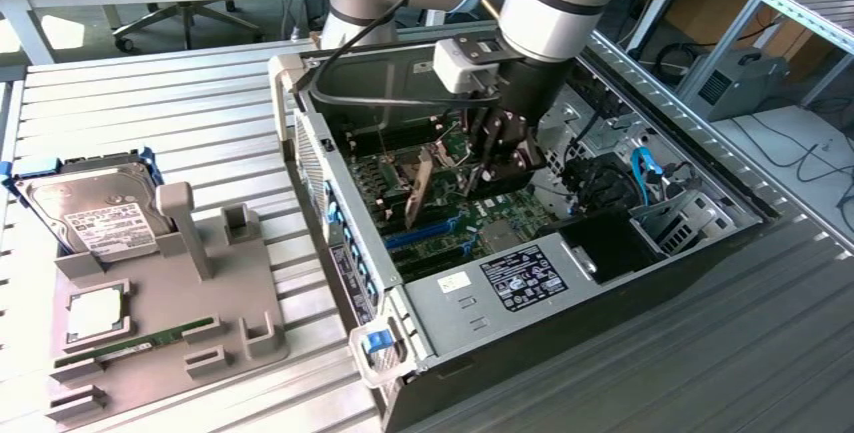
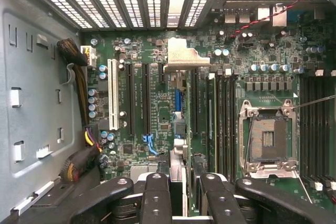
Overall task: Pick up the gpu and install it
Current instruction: 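Insert the gpu into the slot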
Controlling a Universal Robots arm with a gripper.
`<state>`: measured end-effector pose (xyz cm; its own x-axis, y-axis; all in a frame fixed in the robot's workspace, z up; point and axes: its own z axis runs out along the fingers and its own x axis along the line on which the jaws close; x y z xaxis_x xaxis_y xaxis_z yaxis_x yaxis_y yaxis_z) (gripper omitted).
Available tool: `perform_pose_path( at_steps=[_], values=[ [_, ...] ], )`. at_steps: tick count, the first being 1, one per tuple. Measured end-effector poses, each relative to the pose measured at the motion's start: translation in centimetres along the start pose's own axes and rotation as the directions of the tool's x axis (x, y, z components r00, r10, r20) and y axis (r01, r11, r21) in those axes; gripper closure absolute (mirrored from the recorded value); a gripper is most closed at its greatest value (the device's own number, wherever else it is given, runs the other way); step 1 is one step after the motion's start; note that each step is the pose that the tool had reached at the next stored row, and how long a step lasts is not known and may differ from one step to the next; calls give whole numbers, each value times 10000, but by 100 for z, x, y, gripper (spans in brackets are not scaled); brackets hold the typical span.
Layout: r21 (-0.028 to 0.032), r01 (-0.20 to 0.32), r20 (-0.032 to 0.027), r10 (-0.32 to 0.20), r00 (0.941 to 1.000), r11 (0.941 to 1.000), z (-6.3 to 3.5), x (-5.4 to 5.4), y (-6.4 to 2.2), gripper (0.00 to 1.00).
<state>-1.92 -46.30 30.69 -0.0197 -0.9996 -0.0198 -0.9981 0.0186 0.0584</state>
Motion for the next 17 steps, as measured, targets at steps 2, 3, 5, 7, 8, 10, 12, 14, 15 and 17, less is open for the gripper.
perform_pose_path(
  at_steps=[2,3,5,7,8,10,12,14,15,17],
  values=[
    [0,0,0,0,10000,10000,1,5,0,73],
    [0,0,0,0,10000,10000,2,9,0,73],
    [1,0,0,0,10000,10000,3,13,0,73],
    [0,0,0,0,10000,10000,4,17,1,73],
    [0,0,0,0,10000,10000,4,19,1,73],
    [0,0,0,0,10000,10000,4,23,2,73],
    [0,0,1,0,10000,10000,6,27,3,73],
    [0,0,0,0,10000,10000,6,30,10,73],
    [0,0,0,0,10000,10000,7,31,16,73],
    [0,0,0,0,10000,10000,8,31,24,73]
  ],
)
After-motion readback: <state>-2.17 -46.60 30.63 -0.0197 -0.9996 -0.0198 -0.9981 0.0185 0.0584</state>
